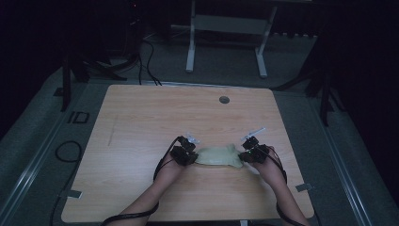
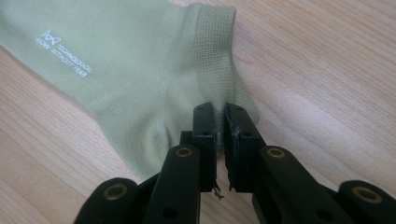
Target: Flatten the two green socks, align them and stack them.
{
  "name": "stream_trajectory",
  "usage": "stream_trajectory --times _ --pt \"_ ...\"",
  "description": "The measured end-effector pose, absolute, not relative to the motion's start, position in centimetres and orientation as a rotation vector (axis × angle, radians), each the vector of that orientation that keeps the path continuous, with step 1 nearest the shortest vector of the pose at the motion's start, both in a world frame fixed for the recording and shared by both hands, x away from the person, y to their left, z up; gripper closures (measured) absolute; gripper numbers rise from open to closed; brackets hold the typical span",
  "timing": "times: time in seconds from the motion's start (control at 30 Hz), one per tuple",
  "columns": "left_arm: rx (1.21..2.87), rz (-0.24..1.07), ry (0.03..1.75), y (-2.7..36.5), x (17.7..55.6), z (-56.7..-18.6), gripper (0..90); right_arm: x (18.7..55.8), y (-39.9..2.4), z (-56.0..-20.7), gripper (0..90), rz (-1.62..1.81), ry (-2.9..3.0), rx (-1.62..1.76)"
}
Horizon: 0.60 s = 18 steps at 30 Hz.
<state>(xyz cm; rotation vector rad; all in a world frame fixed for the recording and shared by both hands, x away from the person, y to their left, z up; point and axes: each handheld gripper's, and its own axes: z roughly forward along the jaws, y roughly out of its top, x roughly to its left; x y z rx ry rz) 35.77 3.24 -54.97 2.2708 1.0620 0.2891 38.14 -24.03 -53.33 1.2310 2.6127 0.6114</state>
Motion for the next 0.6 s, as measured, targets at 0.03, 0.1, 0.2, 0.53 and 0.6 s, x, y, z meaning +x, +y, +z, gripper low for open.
stream_trajectory --times 0.03,0.1,0.2,0.53,0.6 --pt "2.267 0.285 1.063 3.3 35.8 -54.9 80.0 38.2 -24.1 -53.3 82.1 0.616 2.613 1.235" --pt "2.263 0.291 1.071 3.3 35.7 -54.9 79.6 38.3 -24.0 -53.3 78.4 0.618 2.61 1.239" --pt "2.267 0.296 1.071 3.4 35.6 -54.9 75.6 38.3 -23.8 -53.4 74.9 0.608 2.612 1.214" --pt "2.258 0.308 1.116 5.3 35.5 -54.9 75.7 38.9 -21.9 -53.4 75.5 0.614 2.64 1.173" --pt "2.257 0.312 1.131 5.7 35.4 -54.9 75.7 39.0 -21.5 -53.4 75.4 0.611 2.646 1.164"
